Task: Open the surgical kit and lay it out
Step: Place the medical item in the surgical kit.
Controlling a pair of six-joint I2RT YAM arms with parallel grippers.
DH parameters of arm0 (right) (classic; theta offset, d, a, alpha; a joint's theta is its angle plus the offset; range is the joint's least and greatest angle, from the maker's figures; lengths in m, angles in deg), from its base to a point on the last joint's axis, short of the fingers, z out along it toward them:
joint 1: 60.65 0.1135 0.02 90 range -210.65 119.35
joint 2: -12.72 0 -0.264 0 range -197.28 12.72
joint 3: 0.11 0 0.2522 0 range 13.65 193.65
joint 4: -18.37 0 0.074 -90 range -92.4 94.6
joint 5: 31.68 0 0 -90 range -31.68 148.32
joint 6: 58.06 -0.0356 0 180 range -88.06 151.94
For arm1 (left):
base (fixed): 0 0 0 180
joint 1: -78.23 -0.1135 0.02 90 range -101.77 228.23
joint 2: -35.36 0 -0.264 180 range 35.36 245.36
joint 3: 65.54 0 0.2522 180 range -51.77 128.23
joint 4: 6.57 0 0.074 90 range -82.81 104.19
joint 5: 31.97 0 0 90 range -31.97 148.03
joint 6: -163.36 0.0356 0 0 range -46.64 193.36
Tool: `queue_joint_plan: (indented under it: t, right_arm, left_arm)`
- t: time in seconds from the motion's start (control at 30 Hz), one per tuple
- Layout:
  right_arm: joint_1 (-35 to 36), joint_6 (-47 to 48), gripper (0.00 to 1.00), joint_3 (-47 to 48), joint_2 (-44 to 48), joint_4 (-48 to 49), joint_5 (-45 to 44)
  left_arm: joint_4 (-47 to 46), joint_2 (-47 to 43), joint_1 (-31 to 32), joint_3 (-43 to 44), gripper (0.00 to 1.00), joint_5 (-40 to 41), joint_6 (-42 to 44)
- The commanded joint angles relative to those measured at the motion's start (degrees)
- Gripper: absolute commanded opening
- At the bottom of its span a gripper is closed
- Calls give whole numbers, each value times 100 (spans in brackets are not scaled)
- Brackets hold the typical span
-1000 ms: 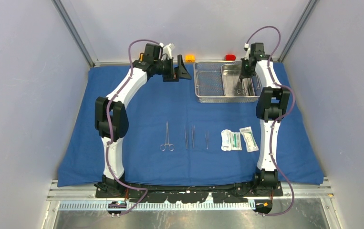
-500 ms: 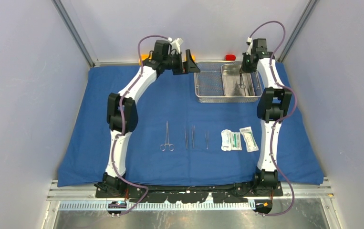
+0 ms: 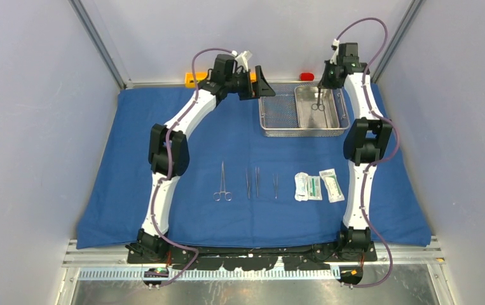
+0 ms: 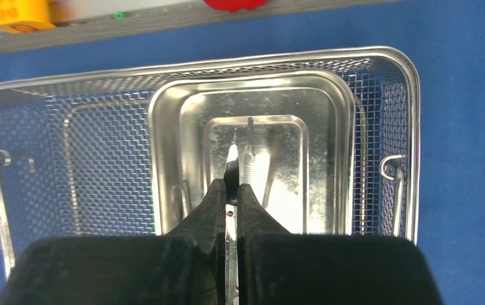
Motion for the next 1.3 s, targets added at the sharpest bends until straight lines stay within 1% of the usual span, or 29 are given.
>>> queue_joint_plan:
  t: [0.0, 0.1, 0.17, 0.33, 0.47, 0.6, 0.7, 0.77, 0.9, 1.07, 1.27]
  right_arm:
    - [159, -311, 0, 36, 839, 121, 81]
    - [195, -474, 1, -217, 1096, 151, 25]
    - [468, -674, 0, -438, 1287, 205, -52]
    - [823, -1121, 0, -1100, 1790, 355, -283]
    - [1253, -1282, 0, -1659, 2182, 464, -625]
    - [1644, -1609, 1, -2060, 2424, 577, -609]
    - [1853, -1809, 0, -2189, 2483, 625, -513]
    - [1965, -1933, 1, -2222, 2493, 626, -429]
    - [2110, -2183, 0, -2233, 2486, 635, -199]
    - [2217, -2361, 0, -2302, 2535, 695, 0]
    - [2261, -2400, 1, -2424, 2580, 763, 92]
  left_arm:
    - [-159, -140, 14, 219, 93, 80, -52]
    - [-35, -261, 23, 115, 91, 89, -22]
    - [74, -436, 25, -18, 90, 147, 65]
    - [247, -965, -5, -530, 90, 268, 284]
    - [440, -1487, -94, -1064, 89, 398, 423]
    - [371, -2048, -144, -1678, 90, 379, 603]
    - [-64, -2363, -153, -2312, 90, -27, 542]
    - [-513, -2565, -153, -2861, 89, -206, 398]
    - [-1170, -2812, -153, -3470, 83, -319, 76]
    - [-1680, -2712, -151, -3665, 77, -317, -191]
    - [-2457, -2213, -153, -3591, 65, -573, -946]
